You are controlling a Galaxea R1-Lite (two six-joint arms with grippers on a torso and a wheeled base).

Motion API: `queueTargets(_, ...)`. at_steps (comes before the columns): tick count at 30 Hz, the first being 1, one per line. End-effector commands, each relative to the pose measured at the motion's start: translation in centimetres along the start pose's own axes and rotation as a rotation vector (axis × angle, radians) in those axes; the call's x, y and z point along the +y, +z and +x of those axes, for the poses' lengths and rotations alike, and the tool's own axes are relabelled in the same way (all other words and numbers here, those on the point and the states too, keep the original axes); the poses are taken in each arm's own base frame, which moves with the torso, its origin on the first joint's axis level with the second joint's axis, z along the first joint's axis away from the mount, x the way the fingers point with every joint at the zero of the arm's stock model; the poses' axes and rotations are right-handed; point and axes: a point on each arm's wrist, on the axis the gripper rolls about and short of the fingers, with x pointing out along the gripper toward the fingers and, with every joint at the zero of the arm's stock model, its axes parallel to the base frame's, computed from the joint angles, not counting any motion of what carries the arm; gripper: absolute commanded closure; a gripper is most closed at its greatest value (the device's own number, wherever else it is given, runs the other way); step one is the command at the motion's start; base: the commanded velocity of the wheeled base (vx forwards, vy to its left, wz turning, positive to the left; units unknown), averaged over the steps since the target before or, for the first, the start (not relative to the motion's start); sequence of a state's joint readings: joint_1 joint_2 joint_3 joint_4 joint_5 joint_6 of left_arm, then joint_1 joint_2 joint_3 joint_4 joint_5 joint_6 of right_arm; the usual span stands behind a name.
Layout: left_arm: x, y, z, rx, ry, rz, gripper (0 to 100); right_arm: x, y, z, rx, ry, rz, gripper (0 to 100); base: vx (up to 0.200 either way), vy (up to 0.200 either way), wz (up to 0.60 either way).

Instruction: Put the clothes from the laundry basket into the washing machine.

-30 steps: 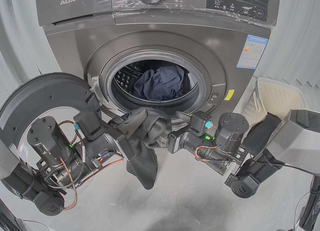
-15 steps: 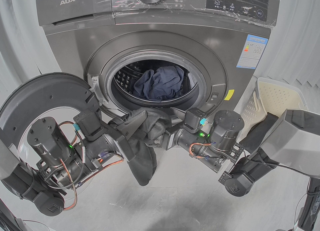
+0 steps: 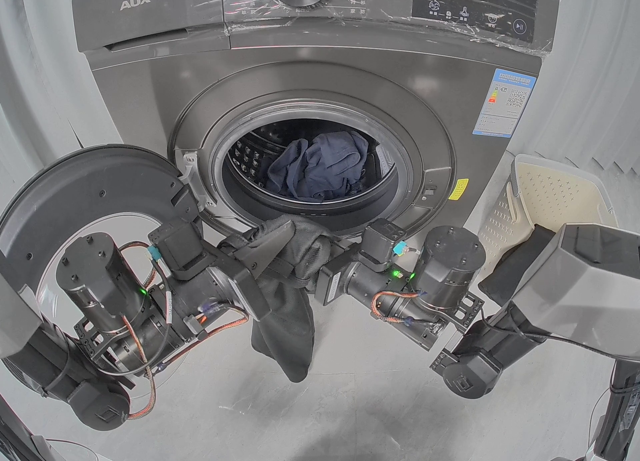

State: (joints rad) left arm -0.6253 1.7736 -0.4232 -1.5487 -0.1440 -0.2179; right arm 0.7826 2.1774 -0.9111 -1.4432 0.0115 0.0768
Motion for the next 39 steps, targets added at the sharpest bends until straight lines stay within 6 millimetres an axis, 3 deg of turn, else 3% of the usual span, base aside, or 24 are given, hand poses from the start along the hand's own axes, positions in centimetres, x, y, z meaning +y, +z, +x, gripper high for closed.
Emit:
queueTargets(1, 0.0, 0.0, 0.1, -0.004, 0.000, -0.021, 100, 0.3, 1.7, -1.1, -0.021, 0.004, 0.000, 100, 0.000, 0.000, 0.00)
queueTargets(9, -0.1, 0.5, 0.3, -0.022, -0.012, -0.034, 100, 0.8, 4.8, -4.4, -0.041, 0.000, 0.005, 100, 0.000, 0.000, 0.00)
queueTargets(13, -0.2, 0.8, 0.8, -0.034, -0.038, -0.043, 100, 0.9, 5.4, -5.5, -0.036, 0.003, 0.009, 100, 0.000, 0.000, 0.00)
queueTargets(14, -0.3, 0.8, 0.9, -0.035, -0.046, -0.049, 0, 1.0, 5.4, -5.7, -0.035, 0.006, 0.011, 100, 0.000, 0.000, 0.00)
queueTargets(30, 0.3, 0.2, 1.2, -0.018, -0.030, -0.085, 0, 1.4, 6.7, -7.1, -0.056, -0.014, 0.017, 100, 0.000, 0.000, 0.00)
queueTargets(39, 0.8, -2.6, 0.2, 0.103, 0.004, -0.095, 0, 1.3, 7.8, -6.9, -0.100, -0.021, 0.017, 100, 0.000, 0.000, 0.00)
